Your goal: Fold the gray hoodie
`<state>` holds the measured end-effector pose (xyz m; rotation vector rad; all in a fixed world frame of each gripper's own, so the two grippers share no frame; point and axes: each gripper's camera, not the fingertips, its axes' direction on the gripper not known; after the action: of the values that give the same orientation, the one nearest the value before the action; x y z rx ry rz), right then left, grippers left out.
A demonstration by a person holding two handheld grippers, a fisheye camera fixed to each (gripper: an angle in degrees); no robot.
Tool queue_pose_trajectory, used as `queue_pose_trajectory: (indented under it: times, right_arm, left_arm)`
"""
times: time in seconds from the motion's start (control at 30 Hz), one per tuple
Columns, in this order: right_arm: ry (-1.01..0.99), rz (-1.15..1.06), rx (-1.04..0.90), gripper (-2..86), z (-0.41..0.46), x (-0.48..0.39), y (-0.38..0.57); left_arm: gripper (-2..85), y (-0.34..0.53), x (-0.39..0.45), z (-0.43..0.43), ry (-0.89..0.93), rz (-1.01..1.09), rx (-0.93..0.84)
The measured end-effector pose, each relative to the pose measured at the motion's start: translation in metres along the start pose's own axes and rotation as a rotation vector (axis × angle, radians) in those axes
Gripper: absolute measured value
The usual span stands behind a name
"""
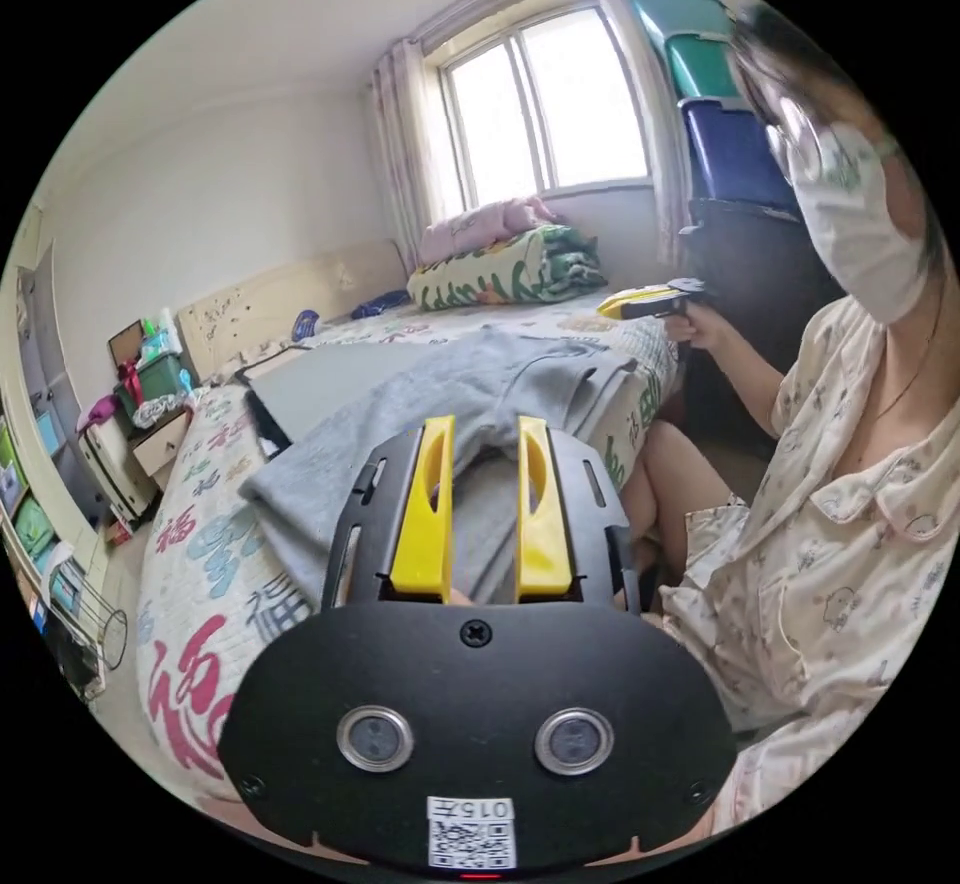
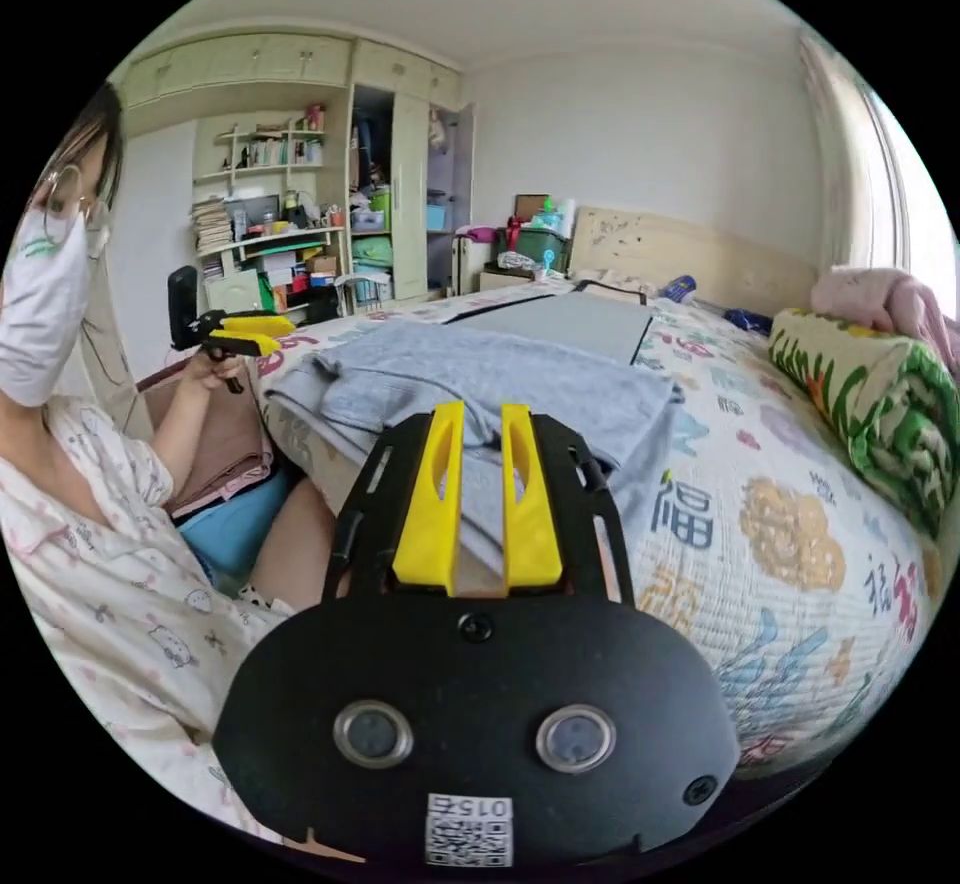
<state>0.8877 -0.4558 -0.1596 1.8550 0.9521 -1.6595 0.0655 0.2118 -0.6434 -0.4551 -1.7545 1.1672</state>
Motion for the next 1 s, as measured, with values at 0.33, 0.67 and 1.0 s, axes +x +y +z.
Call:
queue_pose_trajectory:
  times: [0.33,0.67,1.0]
  right_arm:
    - [-0.035,-0.031,0.046,10.2,0.019,-0.030,-0.002]
    - [-0.028,0.139,0.150,10.8,-0.001,-0.029,-0.041]
    - [0.006,0.123,0.141,10.1,-0.020,-0.048,-0.080]
  left_arm:
    - [8.8,0.114,0.036,0.047,-0.231,-0.151,0.063]
    - [8.8,0.161,0.036,0.060,-0.396,-0.032,-0.026]
    - [7.5,0.203,0.002,0.055,-0.446,0.069,-0.132]
